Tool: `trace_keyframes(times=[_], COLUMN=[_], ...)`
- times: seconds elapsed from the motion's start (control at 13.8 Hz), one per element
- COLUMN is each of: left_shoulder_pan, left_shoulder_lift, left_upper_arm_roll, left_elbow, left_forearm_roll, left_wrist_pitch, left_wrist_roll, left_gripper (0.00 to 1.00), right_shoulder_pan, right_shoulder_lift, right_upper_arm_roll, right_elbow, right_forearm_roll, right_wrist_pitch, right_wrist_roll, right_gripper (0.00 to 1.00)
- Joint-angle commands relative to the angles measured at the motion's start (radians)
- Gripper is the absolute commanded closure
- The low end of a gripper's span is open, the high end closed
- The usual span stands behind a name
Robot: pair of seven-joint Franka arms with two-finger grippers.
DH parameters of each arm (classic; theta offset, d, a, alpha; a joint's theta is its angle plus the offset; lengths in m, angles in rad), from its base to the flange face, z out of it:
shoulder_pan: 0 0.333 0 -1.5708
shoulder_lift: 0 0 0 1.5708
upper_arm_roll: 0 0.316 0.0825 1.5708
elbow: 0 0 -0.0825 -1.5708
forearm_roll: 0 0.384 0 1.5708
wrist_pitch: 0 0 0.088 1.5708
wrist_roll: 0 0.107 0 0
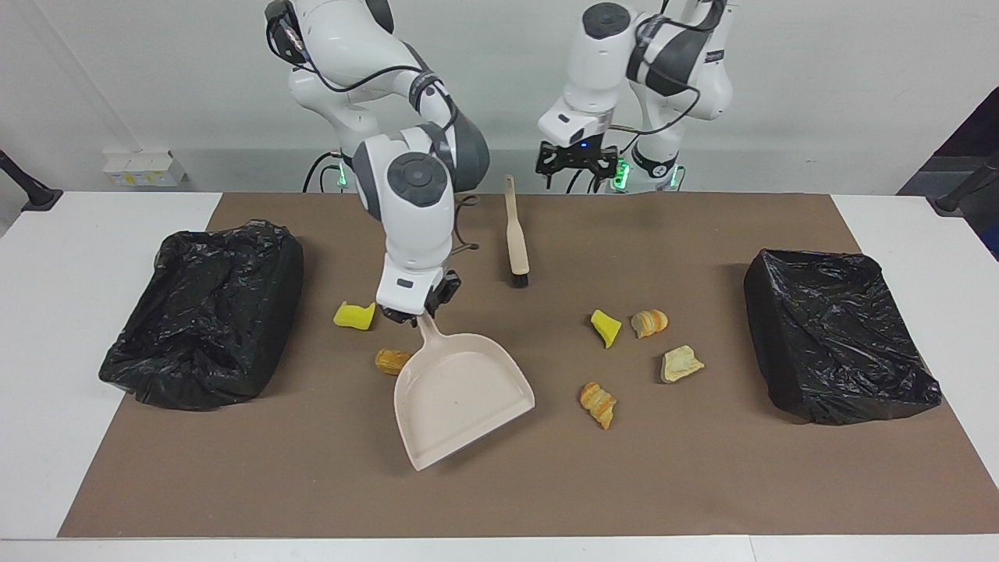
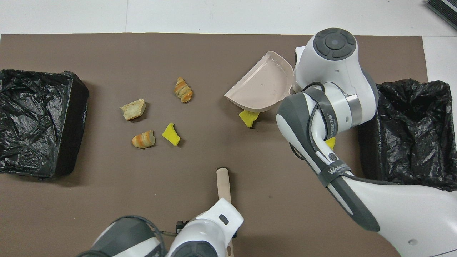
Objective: Sweep and dump trash in bin
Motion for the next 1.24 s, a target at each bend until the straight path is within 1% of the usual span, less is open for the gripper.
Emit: trace_keyframes(times=[0.0,0.15,0.29,0.36,0.44,0.73,0.8,0.94,1.02,1.16], left_shoulder_pan=[-0.1,-0.125,-0.138,-0.151,-0.151,-0.135,-0.135,-0.135,-0.135,-0.134], left_shoulder_lift=[0.103,0.156,0.18,0.202,0.205,0.187,0.187,0.185,0.184,0.182], left_upper_arm_roll=[0.021,0.019,0.019,0.019,0.021,0.022,0.022,0.024,0.024,0.027], left_elbow=[-0.02,-0.028,-0.055,-0.055,-0.049,-0.042,-0.042,-0.042,-0.042,-0.039], left_forearm_roll=[0.013,0.013,0.013,0.013,0.013,0.013,0.013,0.013,0.013,0.013], left_wrist_pitch=[0.124,0.193,0.215,0.215,0.206,0.192,0.192,0.192,0.19,0.169], left_wrist_roll=[-0.092,-0.148,-0.162,-0.171,-0.175,-0.168,-0.175,-0.17,-0.164,-0.161], left_gripper=[0.0,0.0,0.01,0.06,0.1,0.22,0.39,0.85,0.99,1.0], right_shoulder_pan=[-0.013,-0.004,-0.003,-0.003,0.004,0.019,0.02,0.02,0.02,0.02], right_shoulder_lift=[-0.105,-0.118,-0.121,-0.121,-0.122,-0.122,-0.121,-0.116,-0.115,-0.115], right_upper_arm_roll=[0.006,0.007,0.007,0.007,0.007,0.007,0.007,0.009,0.009,0.009], right_elbow=[-0.17,-0.19,-0.194,-0.194,-0.194,-0.19,-0.187,-0.174,-0.17,-0.17], right_forearm_roll=[-0.006,-0.056,-0.071,-0.071,-0.071,-0.074,-0.074,-0.074,-0.074,-0.074], right_wrist_pitch=[0.097,0.099,0.097,0.096,0.091,0.093,0.092,0.094,0.097,0.099], right_wrist_roll=[-0.158,-0.253,-0.292,-0.292,-0.29,-0.292,-0.292,-0.292,-0.29,-0.29], right_gripper=[1.0,1.0,1.0,1.0,1.0,1.0,1.0,1.0,1.0,1.0])
